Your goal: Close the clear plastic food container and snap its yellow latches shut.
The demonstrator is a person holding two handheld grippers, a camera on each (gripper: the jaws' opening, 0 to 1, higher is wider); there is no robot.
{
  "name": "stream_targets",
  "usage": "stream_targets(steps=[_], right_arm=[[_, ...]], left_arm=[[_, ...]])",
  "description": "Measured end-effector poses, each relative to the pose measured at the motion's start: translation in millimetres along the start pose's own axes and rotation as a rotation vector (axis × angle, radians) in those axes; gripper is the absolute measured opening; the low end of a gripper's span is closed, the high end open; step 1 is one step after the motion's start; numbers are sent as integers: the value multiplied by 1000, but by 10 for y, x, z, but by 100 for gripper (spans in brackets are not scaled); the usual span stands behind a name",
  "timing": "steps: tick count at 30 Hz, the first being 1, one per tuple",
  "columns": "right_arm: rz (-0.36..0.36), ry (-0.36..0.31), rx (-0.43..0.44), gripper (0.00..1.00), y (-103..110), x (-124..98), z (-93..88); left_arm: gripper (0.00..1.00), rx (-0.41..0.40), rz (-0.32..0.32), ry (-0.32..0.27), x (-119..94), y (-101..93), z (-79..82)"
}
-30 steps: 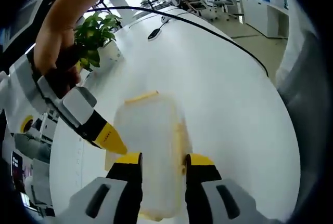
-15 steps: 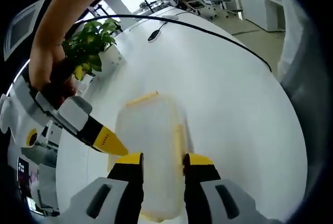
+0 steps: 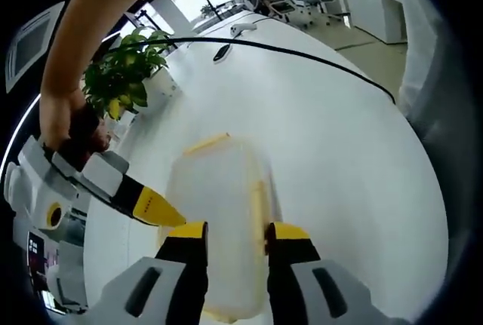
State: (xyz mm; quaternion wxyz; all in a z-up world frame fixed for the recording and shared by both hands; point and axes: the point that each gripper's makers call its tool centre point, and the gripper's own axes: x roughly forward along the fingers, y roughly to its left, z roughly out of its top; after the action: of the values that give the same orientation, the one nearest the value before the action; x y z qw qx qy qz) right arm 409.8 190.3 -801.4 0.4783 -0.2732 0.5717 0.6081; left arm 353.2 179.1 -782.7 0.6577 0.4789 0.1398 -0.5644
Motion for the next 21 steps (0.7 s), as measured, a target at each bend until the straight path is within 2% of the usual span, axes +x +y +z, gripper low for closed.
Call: stream_targets(steps=[6, 8, 10, 11, 13, 15, 16, 17, 18, 21], right_arm=[[-40, -26, -30, 24, 30, -34, 6], [-73, -22, -73, 24, 33, -68, 9], [-107, -26, -135, 24, 10, -102, 51], [-122, -30, -160, 24, 40, -104, 67], [-135, -49, -150, 24, 147, -90, 67], [-203, -83, -175, 25, 153, -125, 74], [-230, -102, -189, 30, 166, -146, 69], [-232, -124, -179, 38, 154, -183, 61], [-233, -128, -179, 44, 179, -200, 28], [-301, -164, -230, 60, 174, -309, -92]], left_arm=[[25, -8, 16, 9, 15, -6, 11], [25, -20, 17, -8, 14, -15, 21], [25, -84, 30, -41, 9, -11, 59], [25, -97, 17, -42, -3, -13, 60], [25, -89, 4, -32, -41, -37, 61], [28, -92, 9, -14, -90, -30, 31], [33, -108, 10, -12, -131, -13, 11], [41, -132, 7, -12, -154, -3, 0], [47, -187, -8, -19, -202, -13, -12], [61, -244, -22, -40, -297, 53, -36]])
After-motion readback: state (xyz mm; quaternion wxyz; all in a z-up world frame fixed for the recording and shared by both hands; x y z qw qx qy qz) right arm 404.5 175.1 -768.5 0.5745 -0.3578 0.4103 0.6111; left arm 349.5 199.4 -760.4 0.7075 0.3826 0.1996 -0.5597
